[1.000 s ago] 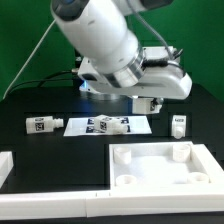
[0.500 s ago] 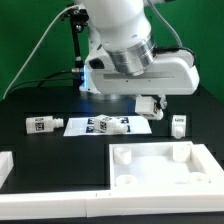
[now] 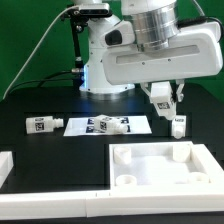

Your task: Assemble one leg

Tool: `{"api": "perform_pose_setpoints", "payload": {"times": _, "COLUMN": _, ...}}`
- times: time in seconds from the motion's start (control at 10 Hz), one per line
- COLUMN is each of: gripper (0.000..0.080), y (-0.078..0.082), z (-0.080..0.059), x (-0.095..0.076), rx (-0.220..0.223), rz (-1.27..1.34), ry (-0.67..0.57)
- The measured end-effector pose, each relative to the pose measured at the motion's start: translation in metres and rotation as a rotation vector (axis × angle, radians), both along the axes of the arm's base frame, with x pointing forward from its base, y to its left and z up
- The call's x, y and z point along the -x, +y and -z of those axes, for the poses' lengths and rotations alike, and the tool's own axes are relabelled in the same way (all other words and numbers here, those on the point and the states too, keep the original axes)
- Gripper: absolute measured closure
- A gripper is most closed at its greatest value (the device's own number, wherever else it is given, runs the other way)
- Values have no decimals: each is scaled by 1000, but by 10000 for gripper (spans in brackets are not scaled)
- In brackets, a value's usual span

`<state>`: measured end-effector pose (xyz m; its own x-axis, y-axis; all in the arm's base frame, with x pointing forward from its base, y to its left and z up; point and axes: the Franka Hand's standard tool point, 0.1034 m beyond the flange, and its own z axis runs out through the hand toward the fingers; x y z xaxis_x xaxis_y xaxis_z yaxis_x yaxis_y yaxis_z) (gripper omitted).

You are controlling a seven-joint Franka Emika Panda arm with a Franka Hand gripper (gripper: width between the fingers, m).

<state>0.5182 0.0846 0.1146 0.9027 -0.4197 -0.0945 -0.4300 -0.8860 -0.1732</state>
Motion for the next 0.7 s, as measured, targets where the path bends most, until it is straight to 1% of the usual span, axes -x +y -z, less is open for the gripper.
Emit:
{"api": "perform_pose_setpoints", "payload": {"times": 0.2, "gripper": 514, "y": 3, "z": 0, "x": -5, "rx": 38, "rz": 1, "ry": -110}}
{"api": "perform_pose_setpoints", "payload": {"times": 0.3, "gripper": 514, "y": -2, "z": -4, "x": -17, "rx": 65, "rz": -19, "ry": -186}}
{"api": "perform_pose_setpoints", "payload": {"times": 0.4, "gripper": 514, "y": -4, "z": -9, "x": -29, "rx": 85, "rz": -64, "ry": -216}}
{"api": "perform_pose_setpoints", "payload": {"times": 0.5, "gripper": 514, "y": 0, "z": -16, "x": -48, "rx": 110, "rz": -113, "ry": -271}}
{"api": "perform_pose_setpoints", "payload": {"times": 0.6, "gripper": 514, "y": 6, "z": -19, "x": -55, "rx": 125, "rz": -120, "ry": -348}}
{"api": "perform_pose_setpoints", "payload": {"times": 0.7, "gripper": 514, "y": 8, "z": -18, "x": -52, "rx": 135, "rz": -115, "ry": -398}}
